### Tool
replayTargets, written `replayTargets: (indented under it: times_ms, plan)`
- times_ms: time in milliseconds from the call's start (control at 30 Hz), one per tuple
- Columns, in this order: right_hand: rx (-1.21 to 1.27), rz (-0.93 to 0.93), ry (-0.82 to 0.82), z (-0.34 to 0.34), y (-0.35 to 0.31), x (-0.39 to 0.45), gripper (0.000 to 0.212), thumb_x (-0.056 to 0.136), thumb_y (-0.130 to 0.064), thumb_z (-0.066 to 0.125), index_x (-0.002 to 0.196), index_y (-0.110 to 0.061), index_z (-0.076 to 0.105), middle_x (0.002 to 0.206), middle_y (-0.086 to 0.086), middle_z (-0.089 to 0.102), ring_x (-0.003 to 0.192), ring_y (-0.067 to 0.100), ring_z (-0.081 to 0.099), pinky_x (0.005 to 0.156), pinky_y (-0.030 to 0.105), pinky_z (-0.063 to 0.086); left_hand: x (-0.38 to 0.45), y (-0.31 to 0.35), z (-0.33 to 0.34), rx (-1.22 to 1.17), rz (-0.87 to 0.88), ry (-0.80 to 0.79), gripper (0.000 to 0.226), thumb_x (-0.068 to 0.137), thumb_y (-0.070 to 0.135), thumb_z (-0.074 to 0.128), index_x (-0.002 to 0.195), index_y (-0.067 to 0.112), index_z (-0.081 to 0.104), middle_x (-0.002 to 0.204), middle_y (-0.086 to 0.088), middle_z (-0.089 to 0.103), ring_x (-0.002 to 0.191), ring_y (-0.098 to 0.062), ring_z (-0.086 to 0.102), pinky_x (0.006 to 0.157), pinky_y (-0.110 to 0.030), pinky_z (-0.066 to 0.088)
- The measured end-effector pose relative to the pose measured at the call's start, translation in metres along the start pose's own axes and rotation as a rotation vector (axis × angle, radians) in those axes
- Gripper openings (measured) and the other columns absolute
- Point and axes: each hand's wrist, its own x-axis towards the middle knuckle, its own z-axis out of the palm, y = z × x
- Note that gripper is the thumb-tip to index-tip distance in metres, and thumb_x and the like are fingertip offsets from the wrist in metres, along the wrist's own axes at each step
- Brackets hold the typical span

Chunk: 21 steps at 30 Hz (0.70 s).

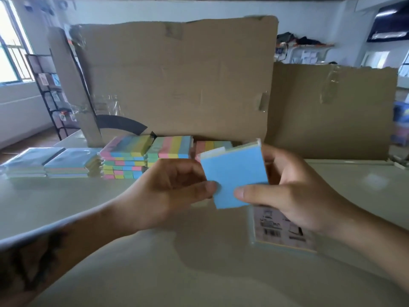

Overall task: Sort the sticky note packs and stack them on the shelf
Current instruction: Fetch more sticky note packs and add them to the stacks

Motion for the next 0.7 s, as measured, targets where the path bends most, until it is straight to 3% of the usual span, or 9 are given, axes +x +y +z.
replayTargets:
  times_ms: [100,200,300,367,467,533,700]
  plan:
    - [-0.015,-0.005,-0.057,0.004,0.000,-0.001,0.031,0.079,-0.024,0.079,0.109,-0.025,0.072,0.103,0.000,0.077,0.098,0.020,0.074,0.083,0.039,0.057,0.001,0.002,0.002,-0.028,0.055,0.046,0.025,0.092,0.031,0.072,0.095,0.006,0.072,0.087,-0.013,0.072,0.076,-0.014,0.063,0.072,-0.026,0.051]
    - [-0.163,-0.038,-0.001,0.007,0.001,0.000,0.024,0.077,-0.036,0.081,0.095,-0.027,0.068,0.090,0.000,0.074,0.085,0.022,0.071,0.071,0.042,0.052,0.002,0.004,0.002,-0.033,0.071,0.062,0.028,0.096,0.036,0.066,0.095,0.008,0.068,0.091,-0.024,0.068,0.078,-0.031,0.057,0.072,-0.041,0.048]
    - [-0.286,-0.106,0.082,0.009,0.002,-0.001,0.047,0.072,-0.041,0.083,0.112,-0.031,0.060,0.105,-0.008,0.070,0.093,0.011,0.064,0.079,0.032,0.047,0.000,0.006,0.002,0.009,0.063,0.069,0.032,0.100,0.034,0.059,0.095,0.003,0.066,0.085,-0.012,0.070,0.077,-0.015,0.059,0.068,-0.024,0.047]
    - [-0.403,-0.181,0.120,0.011,0.002,-0.004,0.063,0.067,-0.046,0.086,0.119,-0.035,0.052,0.122,-0.014,0.063,0.111,0.010,0.059,0.089,0.033,0.045,0.000,0.009,0.002,0.039,0.043,0.069,0.035,0.097,0.035,0.055,0.096,0.002,0.066,0.082,-0.003,0.068,0.077,-0.011,0.059,0.067,-0.022,0.046]
    - [-0.641,-0.399,0.083,0.015,0.001,-0.007,0.068,0.066,-0.056,0.085,0.119,-0.038,0.047,0.146,-0.016,0.047,0.135,0.014,0.047,0.104,0.026,0.039,0.003,0.007,-0.001,0.082,0.022,0.080,0.037,0.100,0.041,0.058,0.095,0.005,0.067,0.081,0.000,0.066,0.073,-0.010,0.056,0.064,-0.022,0.044]
    - [-0.811,-0.473,0.058,0.018,0.003,-0.007,0.062,0.069,-0.064,0.077,0.117,-0.037,0.048,0.153,-0.013,0.039,0.138,0.018,0.044,0.107,0.033,0.038,0.004,0.006,-0.003,0.084,-0.005,0.080,0.036,0.097,0.041,0.057,0.095,0.007,0.069,0.081,0.000,0.066,0.073,-0.010,0.055,0.064,-0.020,0.044]
    - [-0.997,-0.551,0.080,0.020,0.006,-0.001,0.059,0.070,-0.075,0.070,0.110,-0.035,0.054,0.134,-0.010,0.056,0.122,0.018,0.052,0.102,0.051,0.042,0.001,0.011,-0.006,0.073,-0.082,0.048,0.028,0.103,0.033,0.058,0.090,0.012,0.069,0.081,0.002,0.069,0.074,-0.009,0.062,0.068,-0.024,0.047]
